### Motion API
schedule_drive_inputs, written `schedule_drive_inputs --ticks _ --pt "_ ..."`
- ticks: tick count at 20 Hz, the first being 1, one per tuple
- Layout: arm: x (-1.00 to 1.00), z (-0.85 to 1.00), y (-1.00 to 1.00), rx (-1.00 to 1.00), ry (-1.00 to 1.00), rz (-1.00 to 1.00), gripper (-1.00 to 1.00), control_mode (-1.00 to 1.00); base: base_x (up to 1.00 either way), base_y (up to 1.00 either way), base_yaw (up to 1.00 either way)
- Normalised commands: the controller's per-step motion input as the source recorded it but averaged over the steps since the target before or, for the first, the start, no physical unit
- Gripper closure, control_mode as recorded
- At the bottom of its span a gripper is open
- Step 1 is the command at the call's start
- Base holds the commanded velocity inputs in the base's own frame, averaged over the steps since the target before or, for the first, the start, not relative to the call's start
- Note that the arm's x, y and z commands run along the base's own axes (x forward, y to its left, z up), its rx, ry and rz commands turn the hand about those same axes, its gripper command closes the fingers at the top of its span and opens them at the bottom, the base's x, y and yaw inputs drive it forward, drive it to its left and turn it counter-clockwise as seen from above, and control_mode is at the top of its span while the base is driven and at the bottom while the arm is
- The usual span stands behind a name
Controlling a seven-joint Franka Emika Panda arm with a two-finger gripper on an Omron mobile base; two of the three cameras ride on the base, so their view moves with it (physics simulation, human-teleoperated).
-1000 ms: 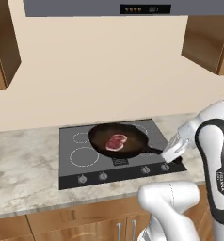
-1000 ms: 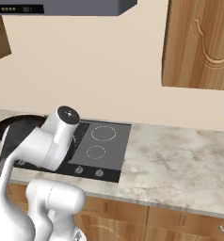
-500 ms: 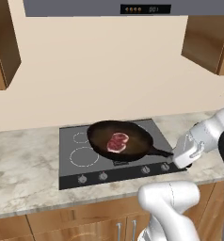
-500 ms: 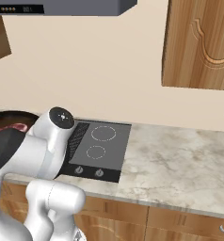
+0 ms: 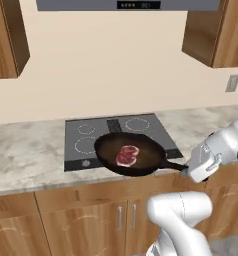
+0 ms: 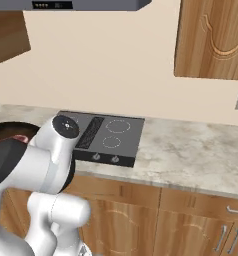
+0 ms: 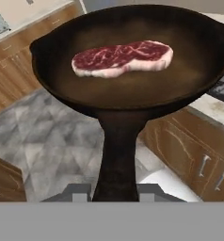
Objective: Pick up the pan with the steak in it and place it on the dining table. Then place the steak on the plate.
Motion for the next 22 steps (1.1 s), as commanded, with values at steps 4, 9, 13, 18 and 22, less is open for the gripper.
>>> schedule_drive_inputs --ticks 4,9,13,18,22 --pt "0.0 0.0 0.0 0.0 0.0 0.0 1.0 1.0 -0.29 -0.03 0.39" --pt "0.0 0.0 0.0 0.0 0.0 0.0 1.0 1.0 -0.08 -0.02 0.47" --pt "0.0 0.0 0.0 0.0 0.0 0.0 1.0 1.0 -0.05 0.0 0.49" --pt "0.0 0.0 0.0 0.0 0.0 0.0 1.0 1.0 -0.05 0.0 0.49" --pt "0.0 0.0 0.0 0.0 0.0 0.0 1.0 1.0 -0.06 0.0 0.5"
